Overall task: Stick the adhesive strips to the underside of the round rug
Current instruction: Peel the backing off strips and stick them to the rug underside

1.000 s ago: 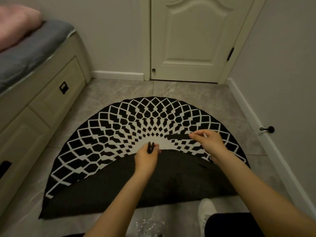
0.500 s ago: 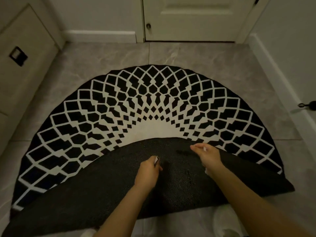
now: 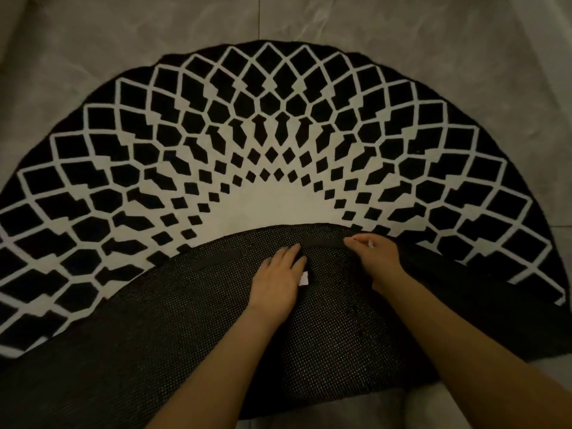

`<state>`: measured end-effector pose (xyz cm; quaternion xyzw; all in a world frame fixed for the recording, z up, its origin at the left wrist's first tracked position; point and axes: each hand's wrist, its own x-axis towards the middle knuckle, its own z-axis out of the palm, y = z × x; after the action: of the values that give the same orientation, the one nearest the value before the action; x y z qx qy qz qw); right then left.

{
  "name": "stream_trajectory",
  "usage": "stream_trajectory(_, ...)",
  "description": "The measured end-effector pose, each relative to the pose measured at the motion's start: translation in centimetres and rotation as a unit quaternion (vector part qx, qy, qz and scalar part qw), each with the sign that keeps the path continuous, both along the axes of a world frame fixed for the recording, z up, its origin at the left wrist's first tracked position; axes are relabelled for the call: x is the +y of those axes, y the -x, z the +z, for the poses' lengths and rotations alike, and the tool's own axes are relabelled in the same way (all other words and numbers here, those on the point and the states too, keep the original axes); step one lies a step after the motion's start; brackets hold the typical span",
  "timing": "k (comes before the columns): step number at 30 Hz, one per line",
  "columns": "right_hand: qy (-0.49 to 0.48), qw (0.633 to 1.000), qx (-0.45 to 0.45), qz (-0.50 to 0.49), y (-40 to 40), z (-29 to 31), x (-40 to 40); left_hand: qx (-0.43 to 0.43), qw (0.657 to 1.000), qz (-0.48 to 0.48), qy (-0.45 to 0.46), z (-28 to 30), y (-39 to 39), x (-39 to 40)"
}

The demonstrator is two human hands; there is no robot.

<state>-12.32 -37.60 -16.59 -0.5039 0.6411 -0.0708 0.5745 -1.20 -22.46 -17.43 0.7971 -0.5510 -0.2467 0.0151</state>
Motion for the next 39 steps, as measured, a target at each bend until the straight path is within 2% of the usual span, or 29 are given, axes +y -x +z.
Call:
stream_trajectory(8,0.003,0.998,0.021,-0.053,2.1,-1.5,-1.5,0.006,0.998,-0.041,0.039,-1.0,2.0,-2.7)
stream_trajectory(11,0.014,0.998,0.032,-0.048,2.7,-1.8,-2.0,-0.004,0.998,-0.064,0.021,-1.3,2.5,-3.5)
stream_trajectory(16,0.062,0.995,0.084,0.014,3.2,-2.8,-2.5,-0.008,0.995,-0.088,-0.046,-2.2,3.0,-4.3)
stream_trajectory(22,0.146,0.968,0.187,0.077,3.1,-3.5,-1.9,-0.011,0.993,-0.098,-0.061,-2.7,2.8,-4.3)
stream_trajectory(25,0.225,0.923,0.256,0.176,3.0,-3.0,-1.7,-0.006,0.993,-0.099,-0.061,-2.7,2.8,-4.4)
stream_trajectory(28,0.29,0.866,0.215,0.347,2.9,-2.8,-1.0,0.002,0.994,-0.095,-0.061,-2.5,2.8,-4.4)
stream_trajectory(31,0.32,0.763,0.236,0.51,3.6,-3.6,0.2,0.016,0.994,-0.091,-0.049,-2.5,2.5,-4.5)
stream_trajectory(35,0.303,0.712,0.288,0.565,4.3,-3.8,0.9,0.031,0.994,-0.09,-0.044,-2.5,2.2,-4.6)
stream_trajectory(39,0.315,0.688,0.327,0.566,5.0,-3.5,1.0,0.023,0.993,-0.1,-0.054,-2.2,1.8,-4.8)
